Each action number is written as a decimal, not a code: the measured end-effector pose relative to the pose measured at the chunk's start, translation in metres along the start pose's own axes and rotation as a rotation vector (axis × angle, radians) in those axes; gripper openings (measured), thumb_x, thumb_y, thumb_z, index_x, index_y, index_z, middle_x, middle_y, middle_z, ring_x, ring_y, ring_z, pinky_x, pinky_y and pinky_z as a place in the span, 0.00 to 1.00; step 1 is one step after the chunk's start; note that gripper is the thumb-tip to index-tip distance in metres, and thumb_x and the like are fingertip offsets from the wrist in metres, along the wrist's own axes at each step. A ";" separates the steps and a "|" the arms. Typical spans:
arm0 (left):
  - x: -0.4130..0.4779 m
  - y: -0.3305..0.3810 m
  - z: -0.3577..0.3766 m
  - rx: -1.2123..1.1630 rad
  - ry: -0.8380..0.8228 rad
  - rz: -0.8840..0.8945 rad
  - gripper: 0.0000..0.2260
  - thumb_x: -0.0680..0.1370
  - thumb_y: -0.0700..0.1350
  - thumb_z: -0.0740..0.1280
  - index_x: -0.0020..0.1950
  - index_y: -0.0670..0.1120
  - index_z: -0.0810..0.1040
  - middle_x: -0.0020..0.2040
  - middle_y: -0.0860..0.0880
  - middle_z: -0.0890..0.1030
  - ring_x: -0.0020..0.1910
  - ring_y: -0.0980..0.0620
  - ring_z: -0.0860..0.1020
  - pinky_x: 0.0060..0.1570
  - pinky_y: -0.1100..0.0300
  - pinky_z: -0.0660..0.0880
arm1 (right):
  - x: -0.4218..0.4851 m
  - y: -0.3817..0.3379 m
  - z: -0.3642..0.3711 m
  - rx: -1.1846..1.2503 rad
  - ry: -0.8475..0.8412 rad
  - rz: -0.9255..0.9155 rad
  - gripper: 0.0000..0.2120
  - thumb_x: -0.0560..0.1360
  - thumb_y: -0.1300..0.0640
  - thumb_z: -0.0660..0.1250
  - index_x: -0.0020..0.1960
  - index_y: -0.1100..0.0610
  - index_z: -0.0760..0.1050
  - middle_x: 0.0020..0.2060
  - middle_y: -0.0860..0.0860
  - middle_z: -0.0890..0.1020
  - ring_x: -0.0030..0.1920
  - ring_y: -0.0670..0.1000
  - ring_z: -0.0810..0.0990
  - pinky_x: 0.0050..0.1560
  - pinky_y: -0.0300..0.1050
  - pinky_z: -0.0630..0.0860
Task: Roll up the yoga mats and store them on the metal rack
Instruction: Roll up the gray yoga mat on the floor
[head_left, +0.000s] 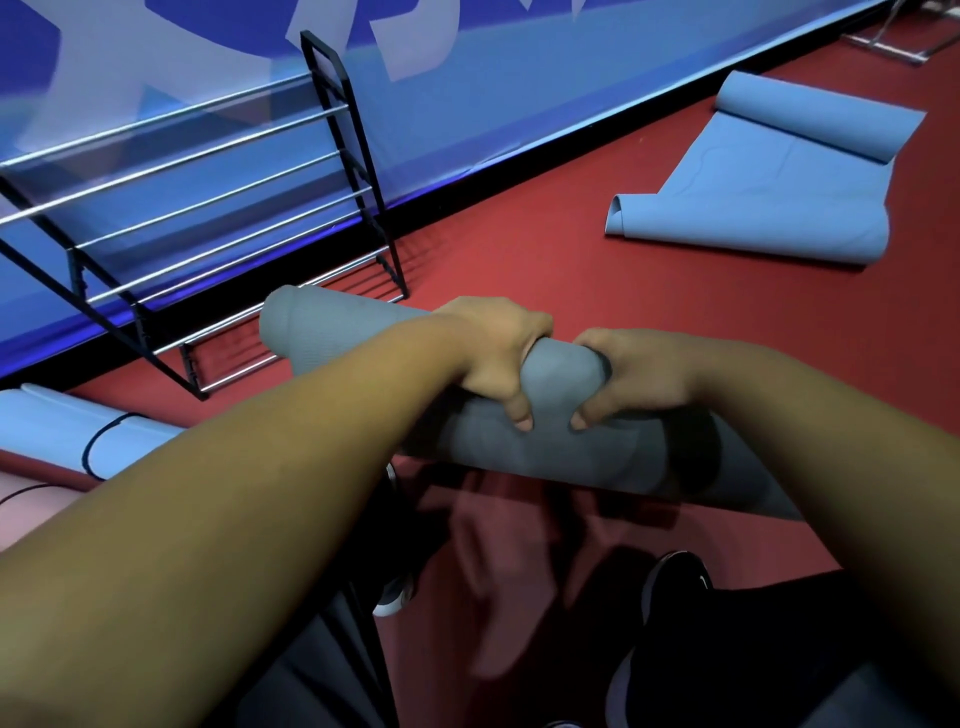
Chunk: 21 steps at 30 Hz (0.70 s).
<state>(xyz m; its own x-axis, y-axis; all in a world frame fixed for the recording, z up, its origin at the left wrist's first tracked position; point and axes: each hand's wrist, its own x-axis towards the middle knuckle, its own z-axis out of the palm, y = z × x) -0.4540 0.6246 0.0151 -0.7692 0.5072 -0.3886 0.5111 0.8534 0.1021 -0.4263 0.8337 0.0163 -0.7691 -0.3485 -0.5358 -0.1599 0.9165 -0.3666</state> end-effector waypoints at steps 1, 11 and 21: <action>0.001 -0.002 -0.001 -0.030 -0.021 -0.012 0.37 0.55 0.72 0.81 0.58 0.58 0.75 0.47 0.58 0.80 0.47 0.52 0.80 0.46 0.52 0.79 | 0.000 -0.001 0.002 -0.053 0.019 -0.011 0.42 0.65 0.38 0.84 0.73 0.46 0.71 0.62 0.46 0.79 0.61 0.50 0.80 0.63 0.51 0.78; 0.001 -0.024 -0.015 -0.423 -0.167 -0.091 0.29 0.57 0.66 0.85 0.53 0.55 0.85 0.44 0.58 0.88 0.45 0.54 0.87 0.52 0.53 0.84 | -0.005 -0.011 0.017 -0.401 0.200 -0.031 0.71 0.55 0.26 0.81 0.85 0.43 0.45 0.75 0.49 0.63 0.72 0.58 0.68 0.74 0.59 0.67; -0.004 -0.013 -0.014 -0.391 -0.295 -0.087 0.32 0.63 0.73 0.78 0.61 0.57 0.81 0.53 0.57 0.87 0.52 0.54 0.86 0.61 0.50 0.82 | 0.000 -0.010 0.003 -0.408 0.167 -0.001 0.50 0.49 0.25 0.80 0.66 0.41 0.69 0.63 0.40 0.76 0.63 0.52 0.77 0.58 0.58 0.73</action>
<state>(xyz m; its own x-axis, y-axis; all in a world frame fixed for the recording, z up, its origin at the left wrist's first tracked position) -0.4631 0.6130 0.0276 -0.6327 0.4251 -0.6473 0.2244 0.9006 0.3722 -0.4230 0.8242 0.0178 -0.8529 -0.3436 -0.3930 -0.3660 0.9304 -0.0192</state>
